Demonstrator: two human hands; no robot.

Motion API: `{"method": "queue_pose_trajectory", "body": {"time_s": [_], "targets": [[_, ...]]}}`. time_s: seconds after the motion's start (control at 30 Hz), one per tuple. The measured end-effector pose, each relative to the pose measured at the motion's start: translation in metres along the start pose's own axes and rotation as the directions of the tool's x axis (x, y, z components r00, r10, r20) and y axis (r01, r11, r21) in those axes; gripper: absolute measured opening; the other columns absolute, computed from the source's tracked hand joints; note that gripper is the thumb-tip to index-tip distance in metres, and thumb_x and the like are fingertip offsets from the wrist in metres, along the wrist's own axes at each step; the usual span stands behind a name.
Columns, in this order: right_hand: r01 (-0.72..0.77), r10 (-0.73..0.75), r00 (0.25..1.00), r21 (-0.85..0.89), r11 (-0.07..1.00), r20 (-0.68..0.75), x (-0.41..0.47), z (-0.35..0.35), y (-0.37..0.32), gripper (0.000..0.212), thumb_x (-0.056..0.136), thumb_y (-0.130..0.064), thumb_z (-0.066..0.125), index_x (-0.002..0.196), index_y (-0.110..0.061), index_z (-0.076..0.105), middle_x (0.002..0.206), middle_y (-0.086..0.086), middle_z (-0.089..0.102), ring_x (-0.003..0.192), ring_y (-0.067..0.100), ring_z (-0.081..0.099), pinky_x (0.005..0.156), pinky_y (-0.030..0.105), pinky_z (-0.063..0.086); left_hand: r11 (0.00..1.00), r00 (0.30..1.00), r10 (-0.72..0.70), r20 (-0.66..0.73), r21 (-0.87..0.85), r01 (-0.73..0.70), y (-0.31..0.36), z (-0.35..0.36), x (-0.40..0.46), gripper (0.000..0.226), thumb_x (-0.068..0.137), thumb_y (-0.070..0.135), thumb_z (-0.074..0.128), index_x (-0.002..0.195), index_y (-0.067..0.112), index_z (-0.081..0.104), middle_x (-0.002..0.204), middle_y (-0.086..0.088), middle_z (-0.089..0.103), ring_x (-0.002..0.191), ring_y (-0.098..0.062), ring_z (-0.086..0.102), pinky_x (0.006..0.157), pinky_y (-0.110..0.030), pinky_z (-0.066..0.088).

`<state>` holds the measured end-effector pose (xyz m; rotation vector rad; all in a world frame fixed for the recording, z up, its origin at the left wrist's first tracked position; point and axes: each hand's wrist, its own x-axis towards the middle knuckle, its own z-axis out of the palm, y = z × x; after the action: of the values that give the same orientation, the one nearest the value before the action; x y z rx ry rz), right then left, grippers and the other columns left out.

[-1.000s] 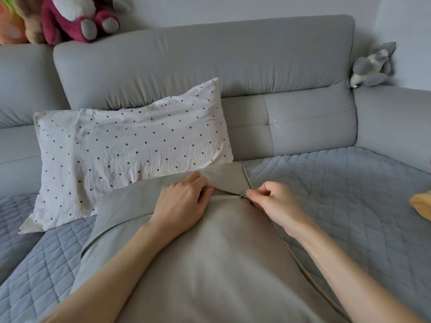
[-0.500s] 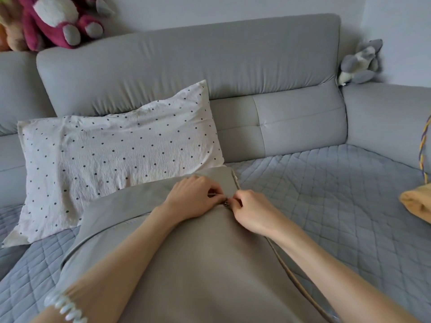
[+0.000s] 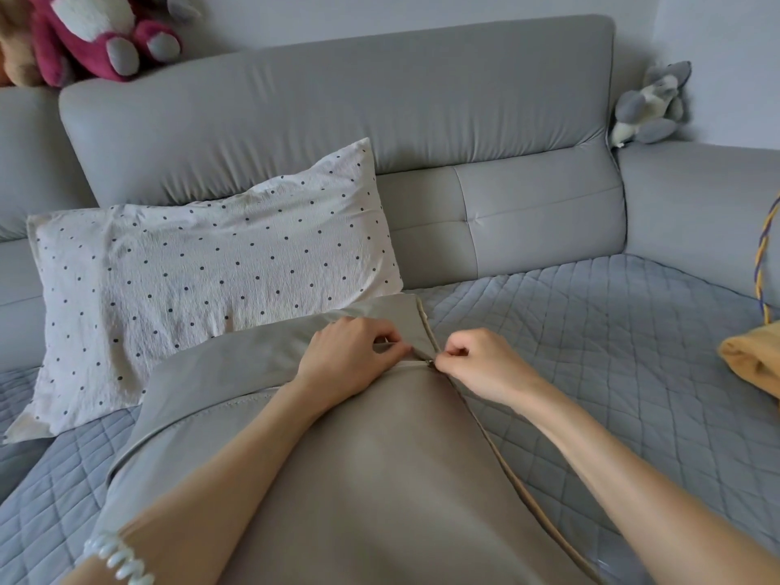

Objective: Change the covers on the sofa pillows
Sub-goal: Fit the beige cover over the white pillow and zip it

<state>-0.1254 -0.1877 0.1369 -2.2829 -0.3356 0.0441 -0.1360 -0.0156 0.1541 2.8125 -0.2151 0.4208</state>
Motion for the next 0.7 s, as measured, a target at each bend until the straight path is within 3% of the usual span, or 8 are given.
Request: {"method": "queue_pose_trajectory", "body": {"time_s": [0.13, 0.27, 0.4, 0.5, 0.6, 0.7], "targets": [[-0.105, 0.098, 0.993, 0.1, 0.989, 0.07, -0.005, 0.0, 0.012, 0.021, 0.086, -0.02, 0.057, 0.067, -0.012, 0.052, 0.059, -0.002, 0.046, 0.055, 0.01, 0.041, 0.05, 0.025, 0.026, 0.998, 0.998, 0.057, -0.036, 0.024, -0.056, 0.006, 0.002, -0.005, 0.022, 0.087, 0.048, 0.053, 0.09, 0.03, 0.066, 0.097, 0.011, 0.067, 0.094, -0.015, 0.059, 0.076, -0.031, 0.045], [-0.162, 0.156, 0.987, 0.238, 0.958, 0.047, -0.006, 0.01, 0.015, 0.022, 0.085, -0.021, 0.06, 0.065, -0.014, 0.055, 0.061, 0.0, 0.052, 0.057, 0.014, 0.047, 0.057, 0.025, 0.034, 0.99, 0.988, 0.112, -0.107, 0.099, -0.101, 0.003, 0.001, -0.006, 0.024, 0.088, 0.048, 0.052, 0.089, 0.029, 0.066, 0.096, 0.011, 0.066, 0.091, -0.016, 0.06, 0.071, -0.031, 0.045], [-0.16, 0.164, 0.986, 0.247, 0.956, 0.006, -0.007, 0.015, 0.011, 0.022, 0.087, -0.023, 0.058, 0.069, -0.011, 0.053, 0.061, 0.003, 0.052, 0.058, 0.017, 0.049, 0.058, 0.025, 0.035, 0.929, 0.907, 0.329, -0.263, 0.262, -0.261, 0.005, 0.002, -0.009, 0.03, 0.082, 0.042, 0.049, 0.066, 0.023, 0.064, 0.068, 0.006, 0.061, 0.057, -0.02, 0.06, 0.045, -0.022, 0.031], [-0.143, 0.153, 0.988, 0.218, 0.966, -0.029, -0.01, 0.02, 0.009, 0.02, 0.088, -0.025, 0.056, 0.073, -0.012, 0.053, 0.064, 0.001, 0.051, 0.058, 0.015, 0.048, 0.053, 0.024, 0.035, 0.864, 0.858, 0.448, -0.252, 0.369, -0.343, 0.006, 0.003, -0.009, 0.031, 0.08, 0.036, 0.045, 0.059, 0.019, 0.061, 0.06, 0.004, 0.056, 0.047, -0.02, 0.056, 0.039, -0.021, 0.025], [-0.084, 0.092, 0.995, 0.145, 0.986, -0.049, -0.013, 0.019, 0.007, 0.021, 0.091, -0.026, 0.055, 0.072, -0.017, 0.052, 0.065, -0.005, 0.051, 0.059, 0.007, 0.046, 0.044, 0.013, 0.031, 0.826, 0.876, 0.478, -0.073, 0.378, -0.419, 0.009, 0.0, -0.002, 0.028, 0.087, 0.035, 0.047, 0.075, 0.019, 0.066, 0.077, 0.004, 0.061, 0.067, -0.02, 0.061, 0.046, -0.025, 0.03], [-0.067, 0.072, 0.997, 0.168, 0.983, -0.024, -0.013, 0.018, 0.009, 0.022, 0.093, -0.026, 0.054, 0.071, -0.022, 0.052, 0.067, -0.005, 0.053, 0.064, 0.01, 0.049, 0.052, 0.019, 0.033, 0.818, 0.899, 0.425, 0.103, 0.382, -0.43, 0.011, 0.0, 0.01, 0.026, 0.094, 0.038, 0.042, 0.103, 0.027, 0.063, 0.108, 0.008, 0.058, 0.097, -0.017, 0.059, 0.066, -0.028, 0.038]]}}
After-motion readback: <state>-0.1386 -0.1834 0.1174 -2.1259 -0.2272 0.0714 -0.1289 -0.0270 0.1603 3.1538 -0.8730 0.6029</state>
